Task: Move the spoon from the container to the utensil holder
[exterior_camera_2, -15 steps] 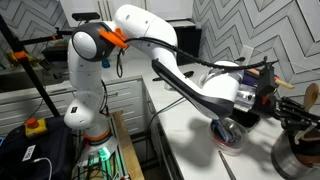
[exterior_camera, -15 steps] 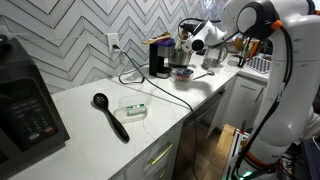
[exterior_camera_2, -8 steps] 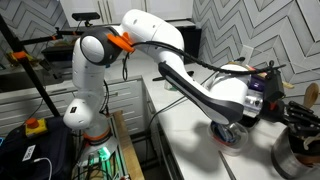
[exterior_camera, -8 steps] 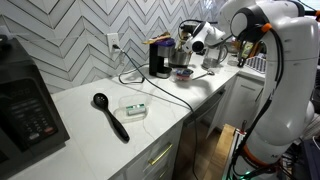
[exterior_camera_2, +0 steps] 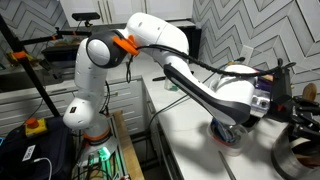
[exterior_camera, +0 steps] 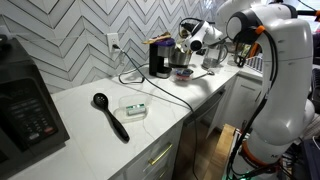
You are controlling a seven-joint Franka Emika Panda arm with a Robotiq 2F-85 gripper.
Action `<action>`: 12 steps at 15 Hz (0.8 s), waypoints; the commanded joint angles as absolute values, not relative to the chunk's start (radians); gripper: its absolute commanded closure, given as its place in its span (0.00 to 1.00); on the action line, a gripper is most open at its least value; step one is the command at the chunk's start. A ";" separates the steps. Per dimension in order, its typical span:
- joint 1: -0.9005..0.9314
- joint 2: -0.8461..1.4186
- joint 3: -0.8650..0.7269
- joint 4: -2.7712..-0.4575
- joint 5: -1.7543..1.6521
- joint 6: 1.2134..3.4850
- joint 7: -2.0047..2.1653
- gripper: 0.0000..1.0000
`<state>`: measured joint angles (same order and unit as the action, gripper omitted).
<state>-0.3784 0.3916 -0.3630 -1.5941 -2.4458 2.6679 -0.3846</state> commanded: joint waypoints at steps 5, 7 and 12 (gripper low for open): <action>-0.360 0.169 -0.378 -1.693 -2.219 2.704 -0.486 0.00; -0.385 0.090 -0.384 -1.709 -2.203 2.817 -0.514 0.00; -0.423 0.033 -0.421 -1.650 -2.191 3.053 -0.450 0.00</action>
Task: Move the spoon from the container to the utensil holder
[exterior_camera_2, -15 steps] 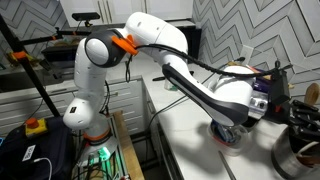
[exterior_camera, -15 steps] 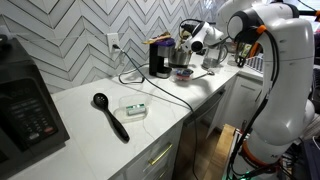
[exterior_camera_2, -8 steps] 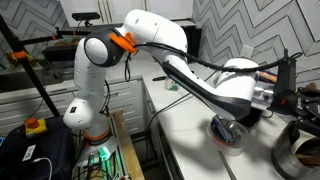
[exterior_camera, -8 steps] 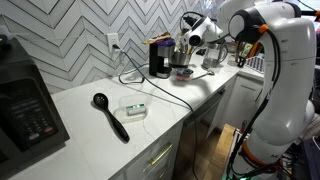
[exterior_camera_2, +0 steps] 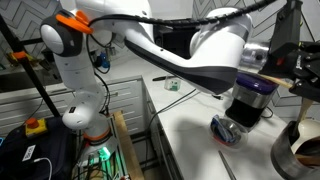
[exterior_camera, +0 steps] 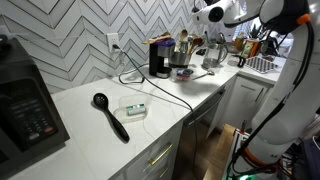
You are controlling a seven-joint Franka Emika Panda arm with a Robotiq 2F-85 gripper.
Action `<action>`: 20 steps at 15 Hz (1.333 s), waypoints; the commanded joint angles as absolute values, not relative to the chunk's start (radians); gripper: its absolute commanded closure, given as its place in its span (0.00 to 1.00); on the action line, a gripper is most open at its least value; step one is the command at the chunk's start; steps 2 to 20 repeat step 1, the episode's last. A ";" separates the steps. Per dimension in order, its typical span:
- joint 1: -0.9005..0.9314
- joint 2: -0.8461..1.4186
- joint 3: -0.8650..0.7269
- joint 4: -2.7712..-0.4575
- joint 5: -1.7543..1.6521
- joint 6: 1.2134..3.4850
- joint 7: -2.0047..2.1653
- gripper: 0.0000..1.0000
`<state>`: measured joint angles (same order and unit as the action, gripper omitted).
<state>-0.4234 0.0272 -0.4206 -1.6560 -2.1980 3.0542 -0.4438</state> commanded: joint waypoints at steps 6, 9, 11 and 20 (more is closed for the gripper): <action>-0.436 -0.006 -0.434 -1.662 -2.193 3.112 -0.442 0.00; -0.436 -0.006 -0.434 -1.662 -2.193 3.112 -0.442 0.00; -0.436 -0.006 -0.434 -1.662 -2.193 3.112 -0.442 0.00; -0.436 -0.006 -0.434 -1.662 -2.193 3.112 -0.442 0.00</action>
